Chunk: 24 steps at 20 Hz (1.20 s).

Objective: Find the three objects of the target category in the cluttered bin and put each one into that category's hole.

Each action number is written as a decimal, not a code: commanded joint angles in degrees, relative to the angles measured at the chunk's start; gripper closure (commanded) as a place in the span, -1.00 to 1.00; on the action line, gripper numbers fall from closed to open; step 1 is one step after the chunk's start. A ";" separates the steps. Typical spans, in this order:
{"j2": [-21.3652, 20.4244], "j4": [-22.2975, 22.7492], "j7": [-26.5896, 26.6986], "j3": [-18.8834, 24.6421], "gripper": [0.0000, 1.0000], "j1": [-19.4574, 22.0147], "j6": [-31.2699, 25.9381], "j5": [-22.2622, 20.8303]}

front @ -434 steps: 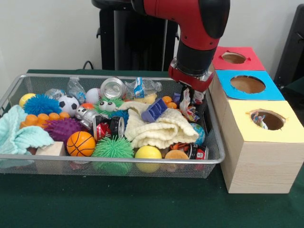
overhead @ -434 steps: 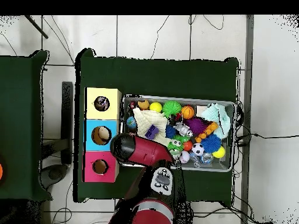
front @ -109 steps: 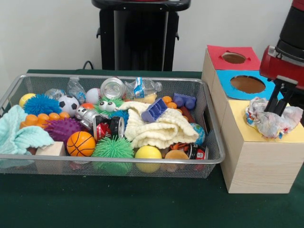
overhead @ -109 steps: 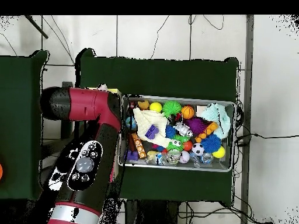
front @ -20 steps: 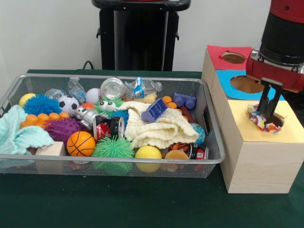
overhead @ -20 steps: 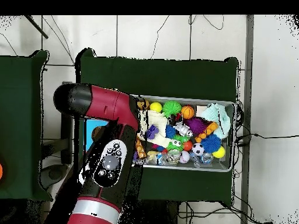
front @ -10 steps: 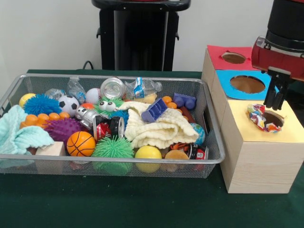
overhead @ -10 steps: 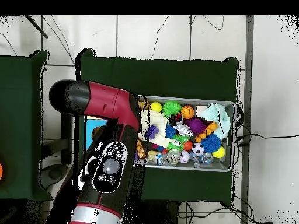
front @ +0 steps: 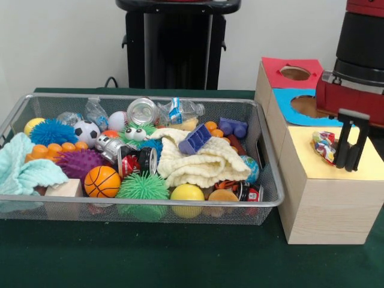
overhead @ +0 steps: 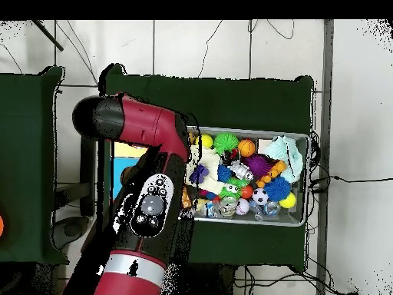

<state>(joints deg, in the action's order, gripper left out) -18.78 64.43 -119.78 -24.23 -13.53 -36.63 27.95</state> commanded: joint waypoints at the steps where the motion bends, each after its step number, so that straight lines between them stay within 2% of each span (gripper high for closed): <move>1: 2.66 0.59 -10.22 2.03 1.00 2.24 -0.69 -1.58; 14: 0.65 7.50 -13.48 1.76 1.00 -0.40 -3.90 -0.68; 18: 0.20 7.63 -12.16 1.38 1.00 0.16 -4.72 -1.25; 24: -0.98 11.39 -10.65 1.52 1.00 0.36 -3.26 -1.97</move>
<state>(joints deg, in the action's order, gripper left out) -18.48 66.85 -119.78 -24.80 -14.20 -36.60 27.63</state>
